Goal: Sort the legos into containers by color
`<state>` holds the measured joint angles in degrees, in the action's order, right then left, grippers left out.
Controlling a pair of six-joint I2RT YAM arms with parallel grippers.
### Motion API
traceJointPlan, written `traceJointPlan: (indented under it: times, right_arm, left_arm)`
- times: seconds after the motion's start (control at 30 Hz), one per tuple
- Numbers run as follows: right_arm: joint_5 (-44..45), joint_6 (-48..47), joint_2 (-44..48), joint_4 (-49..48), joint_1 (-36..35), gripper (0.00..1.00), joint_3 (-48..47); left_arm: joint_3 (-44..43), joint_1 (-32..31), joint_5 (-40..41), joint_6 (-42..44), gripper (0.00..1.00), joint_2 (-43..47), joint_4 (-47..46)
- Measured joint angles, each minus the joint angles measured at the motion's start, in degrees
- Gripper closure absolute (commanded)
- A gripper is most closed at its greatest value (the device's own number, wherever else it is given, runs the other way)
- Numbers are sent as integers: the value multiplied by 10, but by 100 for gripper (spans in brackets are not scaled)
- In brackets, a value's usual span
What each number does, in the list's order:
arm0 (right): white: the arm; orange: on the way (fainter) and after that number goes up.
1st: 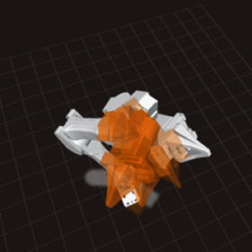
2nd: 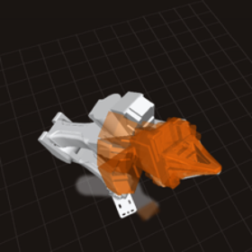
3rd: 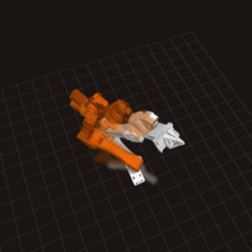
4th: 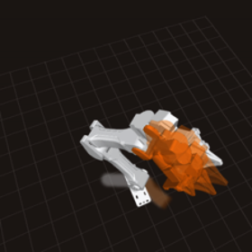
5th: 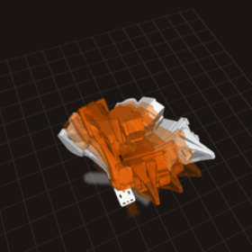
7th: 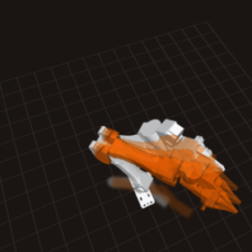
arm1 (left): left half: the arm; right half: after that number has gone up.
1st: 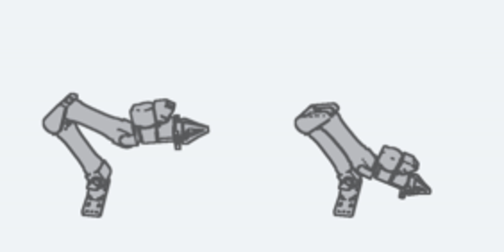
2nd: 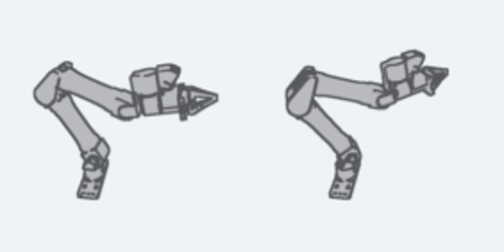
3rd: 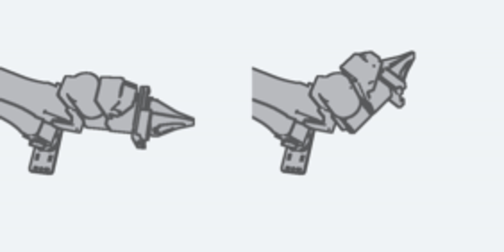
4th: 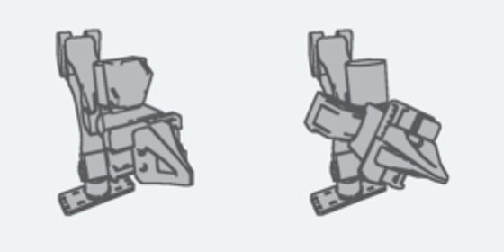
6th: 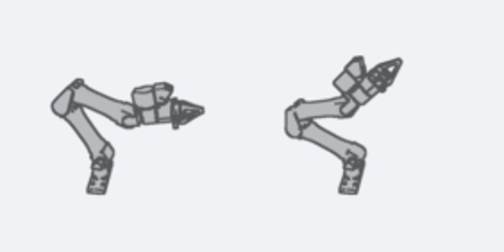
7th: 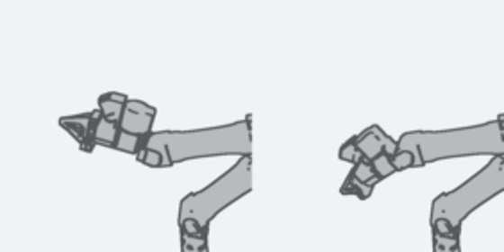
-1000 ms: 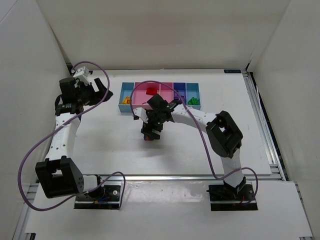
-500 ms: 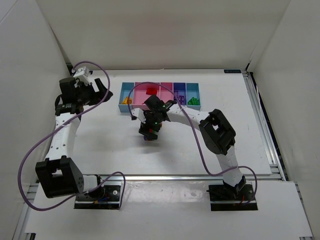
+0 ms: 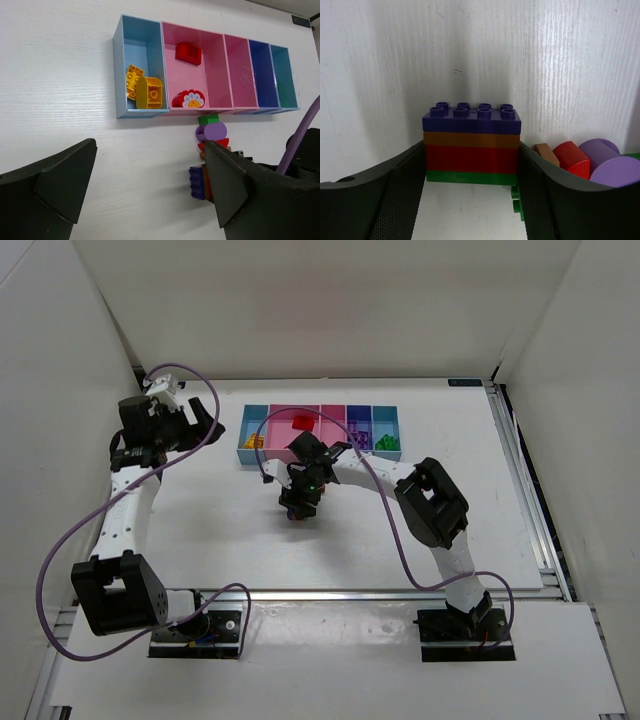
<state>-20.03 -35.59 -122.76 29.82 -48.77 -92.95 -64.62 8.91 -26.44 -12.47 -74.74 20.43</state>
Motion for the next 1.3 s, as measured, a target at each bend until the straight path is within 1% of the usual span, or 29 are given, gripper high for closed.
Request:
traceJointPlan:
  times: [0.03, 0.17, 0.23, 0.37, 0.5, 0.67, 0.77, 0.87, 1.0, 1.13, 1.3]
  right_arm:
    - [0, -2, 0, -1, 0, 54, 0]
    - [-1, -4, 0, -1, 0, 62, 0]
    - [-1, -4, 0, -2, 0, 64, 0]
    - [0, 9, 11, -3, 4, 72, 3]
    - [-2, 40, 59, -5, 16, 75, 11]
    - [-14, 88, 149, -45, 54, 76, 18]
    - [-27, 119, 181, -63, 76, 75, 7]
    - [-47, 146, 183, -75, 79, 75, -10]
    - [-75, 167, 177, -73, 71, 75, -19]
    - [-91, 174, 165, -73, 62, 75, -30]
    - [-105, 172, 162, -71, 53, 75, -35]
  left_arm:
    - [2, 0, 0, 0, 2, 0, -1]
    - [14, 4, -5, -6, 5, 0, -1]
    - [20, 11, -16, -15, 6, 0, -2]
    - [32, 35, -63, -47, 10, 1, 9]
    - [59, 49, -124, -71, 14, 4, 29]
    - [133, 48, -206, -98, 14, 13, 36]
    - [155, 41, -243, -114, 14, 14, 36]
    - [155, 24, -266, -127, 14, 16, 17]
    - [151, 3, -281, -147, 17, 16, -12]
    - [118, -16, -282, -156, 20, -3, -28]
    - [86, -32, -280, -160, 28, -27, -43]
